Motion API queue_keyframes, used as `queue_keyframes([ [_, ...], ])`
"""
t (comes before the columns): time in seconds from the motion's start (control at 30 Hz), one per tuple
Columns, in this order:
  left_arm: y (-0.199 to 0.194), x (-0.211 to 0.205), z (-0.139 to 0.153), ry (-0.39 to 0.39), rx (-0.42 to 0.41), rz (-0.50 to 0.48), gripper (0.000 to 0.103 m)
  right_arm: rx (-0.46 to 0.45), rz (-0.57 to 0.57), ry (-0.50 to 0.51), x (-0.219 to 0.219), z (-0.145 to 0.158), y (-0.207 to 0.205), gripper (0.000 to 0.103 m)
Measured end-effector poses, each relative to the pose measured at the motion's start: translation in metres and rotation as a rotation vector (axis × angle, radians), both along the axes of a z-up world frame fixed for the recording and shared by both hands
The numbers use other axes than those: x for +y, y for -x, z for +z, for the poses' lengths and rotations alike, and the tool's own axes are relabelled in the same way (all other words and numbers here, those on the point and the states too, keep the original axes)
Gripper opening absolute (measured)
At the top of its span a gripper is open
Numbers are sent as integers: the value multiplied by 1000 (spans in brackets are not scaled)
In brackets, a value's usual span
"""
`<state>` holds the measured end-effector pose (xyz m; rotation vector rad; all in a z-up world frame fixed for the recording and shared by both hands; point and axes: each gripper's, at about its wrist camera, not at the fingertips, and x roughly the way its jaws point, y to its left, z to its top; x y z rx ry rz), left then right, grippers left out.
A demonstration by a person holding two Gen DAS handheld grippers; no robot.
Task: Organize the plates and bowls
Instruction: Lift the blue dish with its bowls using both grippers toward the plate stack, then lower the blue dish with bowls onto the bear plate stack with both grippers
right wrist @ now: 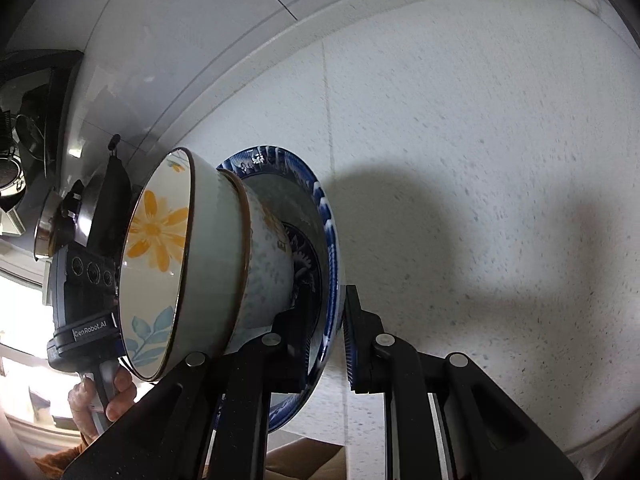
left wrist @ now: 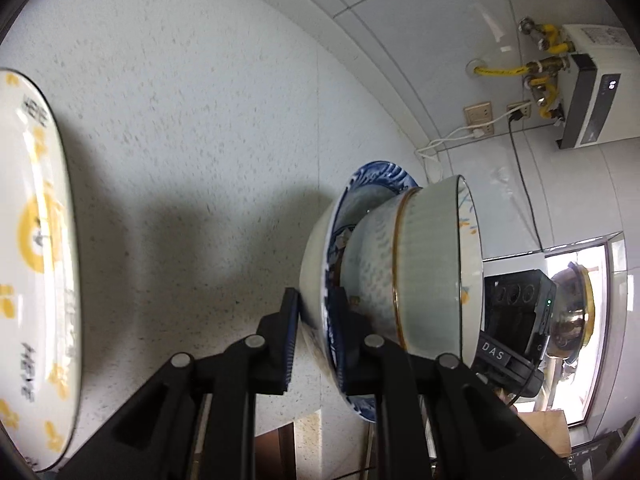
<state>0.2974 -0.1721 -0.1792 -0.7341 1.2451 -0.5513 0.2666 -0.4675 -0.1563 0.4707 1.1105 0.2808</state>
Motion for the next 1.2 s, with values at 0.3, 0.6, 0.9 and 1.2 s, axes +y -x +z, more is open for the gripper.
queue_keyframes([
  [0.3,23,109,51,-33,-51,79,16,-53,91,-5,76,37,-13,13],
  [0.6,52,230,57,-99,-53,146,15,-50,181,-47,184,27,-24,13],
  [0.9,56,275,25,-106,-7,145,15,-3,193,-27,235,2,-20,13],
  [1.2,45,272,-11,-147,9,103,14,48,156,30,260,-34,-20,14],
])
